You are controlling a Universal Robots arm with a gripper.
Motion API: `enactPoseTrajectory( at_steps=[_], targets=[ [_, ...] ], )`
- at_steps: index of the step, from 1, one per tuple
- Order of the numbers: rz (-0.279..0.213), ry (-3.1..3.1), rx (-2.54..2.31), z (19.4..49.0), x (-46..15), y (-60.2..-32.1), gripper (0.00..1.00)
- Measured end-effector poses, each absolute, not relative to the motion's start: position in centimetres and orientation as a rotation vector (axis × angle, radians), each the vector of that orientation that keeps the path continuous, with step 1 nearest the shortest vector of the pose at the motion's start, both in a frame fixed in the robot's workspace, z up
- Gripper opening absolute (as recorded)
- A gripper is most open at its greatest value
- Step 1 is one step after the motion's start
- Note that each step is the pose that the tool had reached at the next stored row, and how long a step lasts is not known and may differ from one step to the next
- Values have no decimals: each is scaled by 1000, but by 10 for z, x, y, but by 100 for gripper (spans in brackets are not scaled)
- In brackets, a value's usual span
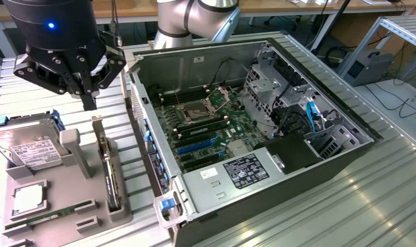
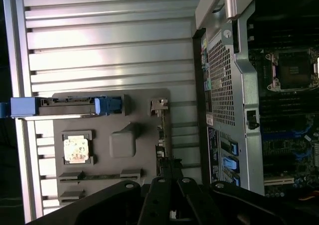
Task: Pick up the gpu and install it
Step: 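Reach for the gpu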
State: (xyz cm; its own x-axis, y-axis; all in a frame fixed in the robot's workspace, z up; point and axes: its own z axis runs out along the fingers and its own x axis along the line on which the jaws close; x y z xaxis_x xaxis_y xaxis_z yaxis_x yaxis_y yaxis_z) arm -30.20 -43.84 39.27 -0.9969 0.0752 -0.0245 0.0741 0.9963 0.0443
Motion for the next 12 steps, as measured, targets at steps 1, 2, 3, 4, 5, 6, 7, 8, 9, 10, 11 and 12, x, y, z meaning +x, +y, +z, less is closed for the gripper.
enactPoseTrajectory(
  at_steps=[1, 2, 3, 4, 5, 6, 7, 8, 9, 10, 11, 12],
  targets=[
    [68, 3112, 116, 393, -302, -446, 11],
    [68, 3113, 116, 393, -302, -455, 11],
    [68, 3113, 117, 393, -302, -460, 11],
    [67, 3113, 117, 393, -302, -465, 11],
    [68, 3113, 116, 393, -302, -468, 11],
    [68, 3113, 116, 393, -302, -472, 11],
    [68, 3113, 116, 393, -302, -476, 11],
    [68, 3113, 117, 393, -302, -480, 11],
    [68, 3113, 116, 393, -302, -483, 11],
    [68, 3113, 116, 393, -302, -484, 11],
    [68, 3113, 117, 393, -303, -486, 11],
    [68, 3113, 117, 393, -304, -487, 11]
  ],
)
